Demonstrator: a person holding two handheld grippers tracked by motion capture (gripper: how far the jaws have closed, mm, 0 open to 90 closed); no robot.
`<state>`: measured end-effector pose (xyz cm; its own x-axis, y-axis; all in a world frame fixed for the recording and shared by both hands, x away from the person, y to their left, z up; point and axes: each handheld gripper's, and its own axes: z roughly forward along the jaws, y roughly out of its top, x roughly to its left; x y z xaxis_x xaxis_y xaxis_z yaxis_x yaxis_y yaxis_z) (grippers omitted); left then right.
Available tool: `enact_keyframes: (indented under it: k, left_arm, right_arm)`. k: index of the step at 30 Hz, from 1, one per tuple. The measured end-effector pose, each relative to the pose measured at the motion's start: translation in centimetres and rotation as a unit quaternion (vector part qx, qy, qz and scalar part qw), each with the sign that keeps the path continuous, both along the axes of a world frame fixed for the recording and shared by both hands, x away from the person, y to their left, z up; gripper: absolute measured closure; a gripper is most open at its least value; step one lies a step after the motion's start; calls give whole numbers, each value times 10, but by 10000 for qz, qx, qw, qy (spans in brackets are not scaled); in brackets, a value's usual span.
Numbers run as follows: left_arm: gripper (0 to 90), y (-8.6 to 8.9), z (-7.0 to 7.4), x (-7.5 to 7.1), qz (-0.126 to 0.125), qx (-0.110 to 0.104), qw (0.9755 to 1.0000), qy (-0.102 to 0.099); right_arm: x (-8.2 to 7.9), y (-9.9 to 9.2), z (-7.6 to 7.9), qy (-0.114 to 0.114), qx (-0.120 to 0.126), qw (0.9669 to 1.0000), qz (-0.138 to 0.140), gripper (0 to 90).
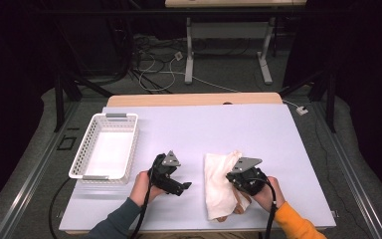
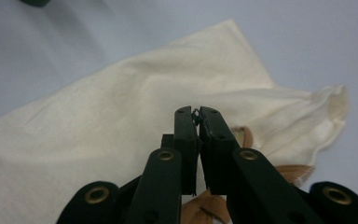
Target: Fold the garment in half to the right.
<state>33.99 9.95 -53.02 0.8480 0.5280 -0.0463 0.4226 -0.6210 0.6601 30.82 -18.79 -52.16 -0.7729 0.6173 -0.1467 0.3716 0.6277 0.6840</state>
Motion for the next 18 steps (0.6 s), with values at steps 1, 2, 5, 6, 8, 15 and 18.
enact_keyframes:
  k: [1, 2, 5, 6, 8, 15, 18]
  left_arm:
    - [123, 0, 0, 1, -22, 21, 10000, -27]
    - [123, 0, 0, 1, -41, 15, 10000, -31]
    - [120, -1, -1, 0, -21, -4, 10000, 6]
    - [120, -1, -1, 0, -31, 4, 10000, -3]
    - [120, -1, -1, 0, -32, -8, 10000, 1]
    - [119, 0, 0, 0, -46, 26, 10000, -17]
    - [119, 0, 0, 0, -53, 24, 10000, -20]
  right_arm:
    - [0, -1, 3, -88, 56, 9999, -26, 866]
    - [-1, -2, 5, -102, 113, 9999, -23, 866]
    - [-2, 1, 2, -55, 173, 9997, 144, 869]
    - [-1, 3, 0, 6, 38, 9998, 195, 871]
    - [0, 5, -5, 190, -140, 9995, 187, 877]
    - [3, -4, -12, 381, -444, 9983, -49, 887]
    - [1, -7, -15, 452, -476, 9978, -133, 888]
